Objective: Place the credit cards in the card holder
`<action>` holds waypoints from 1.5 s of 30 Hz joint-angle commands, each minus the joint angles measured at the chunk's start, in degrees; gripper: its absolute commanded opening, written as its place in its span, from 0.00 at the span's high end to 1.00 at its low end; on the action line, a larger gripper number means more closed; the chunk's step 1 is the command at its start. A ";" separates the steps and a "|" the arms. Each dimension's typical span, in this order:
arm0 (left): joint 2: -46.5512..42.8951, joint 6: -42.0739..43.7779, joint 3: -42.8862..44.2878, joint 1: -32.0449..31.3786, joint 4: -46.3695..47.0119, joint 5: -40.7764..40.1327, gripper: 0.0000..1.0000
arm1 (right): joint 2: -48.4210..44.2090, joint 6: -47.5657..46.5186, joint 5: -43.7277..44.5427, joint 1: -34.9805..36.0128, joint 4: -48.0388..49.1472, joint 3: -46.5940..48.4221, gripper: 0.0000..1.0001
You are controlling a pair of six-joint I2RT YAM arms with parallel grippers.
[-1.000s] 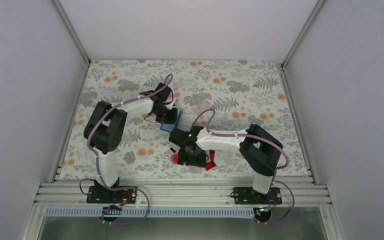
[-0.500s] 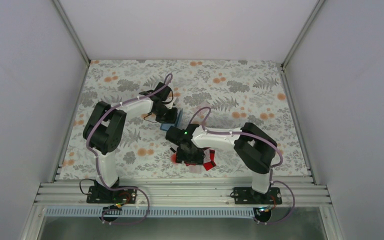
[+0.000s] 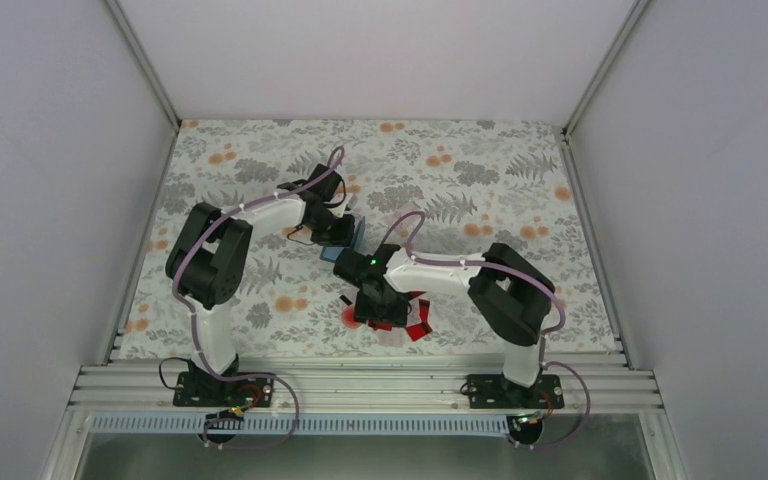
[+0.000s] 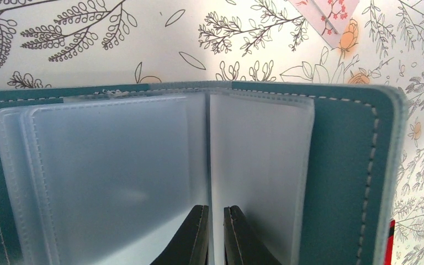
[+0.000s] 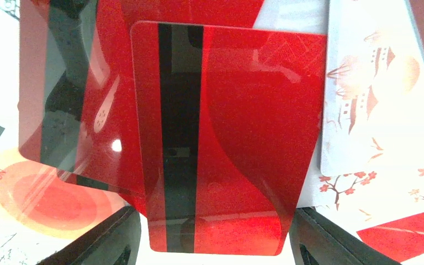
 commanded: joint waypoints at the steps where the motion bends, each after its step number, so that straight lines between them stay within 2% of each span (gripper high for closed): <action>1: 0.02 0.71 0.50 0.24 0.51 1.07 0.90 | 2.76 0.31 2.49 -0.73 -0.38 -0.72 0.33; 12: -0.35 0.33 0.50 0.23 0.52 1.00 0.90 | 1.77 -0.24 1.59 -0.77 -0.52 -2.52 0.48; 20: -0.88 -0.30 0.18 0.24 1.29 1.35 0.90 | -3.37 -0.12 3.84 -0.66 -3.92 -0.62 0.51; 32: -1.35 -1.15 0.88 0.63 1.72 0.87 0.90 | -9.84 -4.12 8.74 -1.68 -8.75 8.50 0.50; 39: -0.81 -1.17 2.61 0.68 0.69 1.02 0.90 | -13.04 -12.69 9.77 -7.47 -6.92 12.89 0.50; 45: 0.33 -1.73 5.04 0.10 0.25 3.15 0.89 | -15.61 -22.05 5.43 -15.82 -0.87 16.61 0.50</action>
